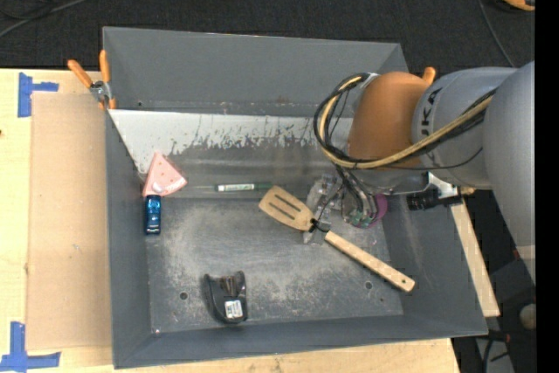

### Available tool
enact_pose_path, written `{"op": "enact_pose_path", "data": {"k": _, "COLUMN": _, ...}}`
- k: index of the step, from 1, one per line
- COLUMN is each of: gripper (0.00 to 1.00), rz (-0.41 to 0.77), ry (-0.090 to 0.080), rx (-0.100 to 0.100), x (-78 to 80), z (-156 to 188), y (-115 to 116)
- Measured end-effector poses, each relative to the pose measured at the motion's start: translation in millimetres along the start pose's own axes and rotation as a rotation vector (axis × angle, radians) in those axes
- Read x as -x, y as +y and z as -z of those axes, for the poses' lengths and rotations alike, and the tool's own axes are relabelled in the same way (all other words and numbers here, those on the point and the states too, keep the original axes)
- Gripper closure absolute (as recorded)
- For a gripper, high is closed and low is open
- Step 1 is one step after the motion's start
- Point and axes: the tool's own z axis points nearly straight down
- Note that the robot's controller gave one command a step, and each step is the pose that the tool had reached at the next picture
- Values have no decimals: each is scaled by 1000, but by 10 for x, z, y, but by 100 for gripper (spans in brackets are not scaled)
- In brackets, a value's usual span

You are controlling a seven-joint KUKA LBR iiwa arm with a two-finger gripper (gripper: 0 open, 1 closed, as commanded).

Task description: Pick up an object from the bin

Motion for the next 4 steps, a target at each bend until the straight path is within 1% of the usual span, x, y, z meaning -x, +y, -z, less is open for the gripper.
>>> {"op": "enact_pose_path", "data": {"k": 3, "gripper": 100, "rz": -20, "ry": -1, "rx": 3, "x": -28, "z": 14, "y": -1}}
{"op": "enact_pose_path", "data": {"k": 4, "gripper": 100, "rz": -24, "ry": 4, "rx": 6, "x": -15, "z": 13, "y": -13}}
